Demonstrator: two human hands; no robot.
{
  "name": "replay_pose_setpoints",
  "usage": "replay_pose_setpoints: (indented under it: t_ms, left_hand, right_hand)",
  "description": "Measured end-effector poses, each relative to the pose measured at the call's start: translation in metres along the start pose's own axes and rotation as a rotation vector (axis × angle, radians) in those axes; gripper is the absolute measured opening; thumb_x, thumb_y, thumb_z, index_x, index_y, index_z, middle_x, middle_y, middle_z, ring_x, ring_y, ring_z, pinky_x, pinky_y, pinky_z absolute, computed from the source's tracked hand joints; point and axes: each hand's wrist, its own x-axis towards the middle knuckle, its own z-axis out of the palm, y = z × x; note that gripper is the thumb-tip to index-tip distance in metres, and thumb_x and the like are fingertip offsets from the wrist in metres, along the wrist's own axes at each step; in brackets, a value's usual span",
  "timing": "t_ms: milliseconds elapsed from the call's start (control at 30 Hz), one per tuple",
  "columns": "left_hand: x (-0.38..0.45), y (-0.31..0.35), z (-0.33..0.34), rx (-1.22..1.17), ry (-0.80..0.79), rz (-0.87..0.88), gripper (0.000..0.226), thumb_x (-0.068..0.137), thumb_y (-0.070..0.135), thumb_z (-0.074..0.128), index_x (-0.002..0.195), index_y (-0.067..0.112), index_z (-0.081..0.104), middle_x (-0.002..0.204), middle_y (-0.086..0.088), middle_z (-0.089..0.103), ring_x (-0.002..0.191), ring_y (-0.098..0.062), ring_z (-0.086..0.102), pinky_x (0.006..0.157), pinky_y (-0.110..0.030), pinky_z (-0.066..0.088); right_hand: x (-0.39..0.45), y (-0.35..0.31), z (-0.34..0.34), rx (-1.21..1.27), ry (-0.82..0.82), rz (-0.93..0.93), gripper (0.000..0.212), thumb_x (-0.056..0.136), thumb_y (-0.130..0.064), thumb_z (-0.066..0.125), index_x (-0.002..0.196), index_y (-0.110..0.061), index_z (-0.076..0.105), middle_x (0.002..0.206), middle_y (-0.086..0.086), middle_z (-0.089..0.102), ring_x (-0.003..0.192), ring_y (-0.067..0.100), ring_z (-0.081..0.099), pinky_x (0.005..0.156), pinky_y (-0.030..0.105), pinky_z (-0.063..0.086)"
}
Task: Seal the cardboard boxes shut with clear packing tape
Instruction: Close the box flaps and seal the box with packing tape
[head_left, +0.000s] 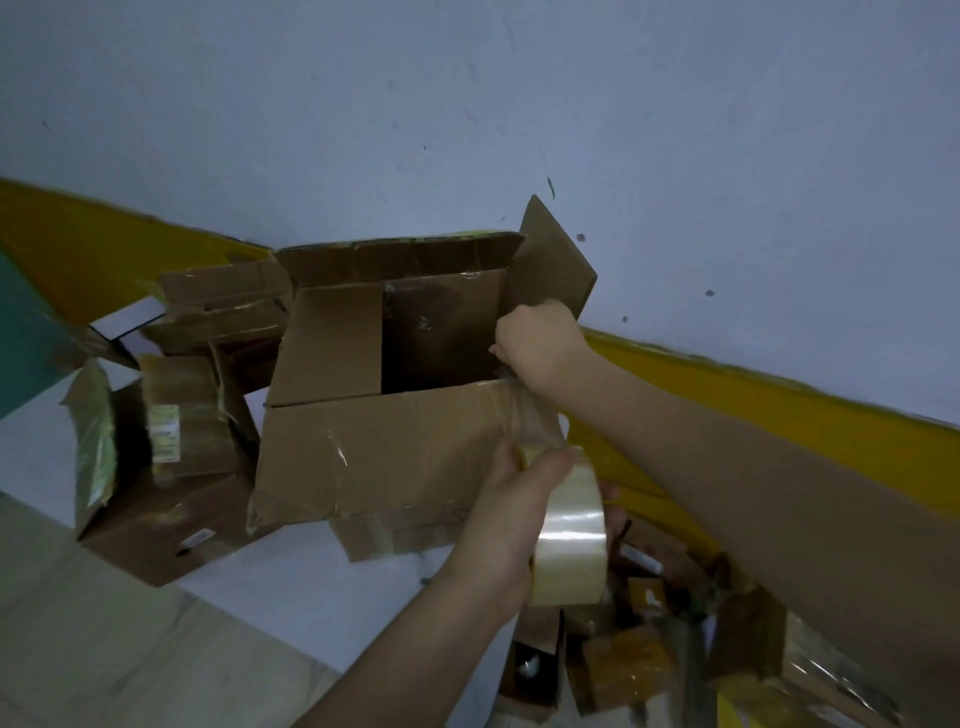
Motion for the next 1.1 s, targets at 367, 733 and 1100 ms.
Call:
replay_pose_setpoints:
  t_ms: [367,733,1100]
  left_hand:
    - [0.03,0.006,0.003,-0.086,0.049,-0.043,0.06,0.086,0.048,0.07,0.135,0.016,0.054,0.106,-0.021,0.074,0.087,-0.033,0.074,0.073,-0.043,0.061]
    - [0.036,-0.017,0.018,-0.002,0.082,0.043,0.095,0.056,0.075,0.077,0.138,0.038,0.047,0.129,-0.003,0.068,0.117,-0.029,0.066,0.101,-0.055,0.051]
    - [0.038,-0.032,0.012,-0.027,0.126,0.029,0.075,0.06,0.072,0.078,0.125,0.043,0.056,0.121,-0.006,0.071,0.112,-0.037,0.067,0.099,-0.06,0.05]
  right_hand:
    - [0.02,0.008,0.024,0.091,-0.04,0.104,0.031,0.105,-0.032,0.045,0.085,-0.014,0.063,0.082,0.003,0.062,0.07,0.021,0.058,0.06,0.032,0.038]
    - [0.023,0.026,0.013,-0.035,0.033,-0.19,0.034,0.102,-0.04,0.047,0.118,-0.016,0.064,0.119,0.006,0.059,0.109,0.025,0.055,0.089,0.035,0.041]
    - [-0.014,0.038,0.02,0.216,-0.323,-0.32,0.024,0.098,-0.027,0.057,0.111,-0.014,0.072,0.107,0.001,0.069,0.101,0.019,0.062,0.081,0.034,0.049]
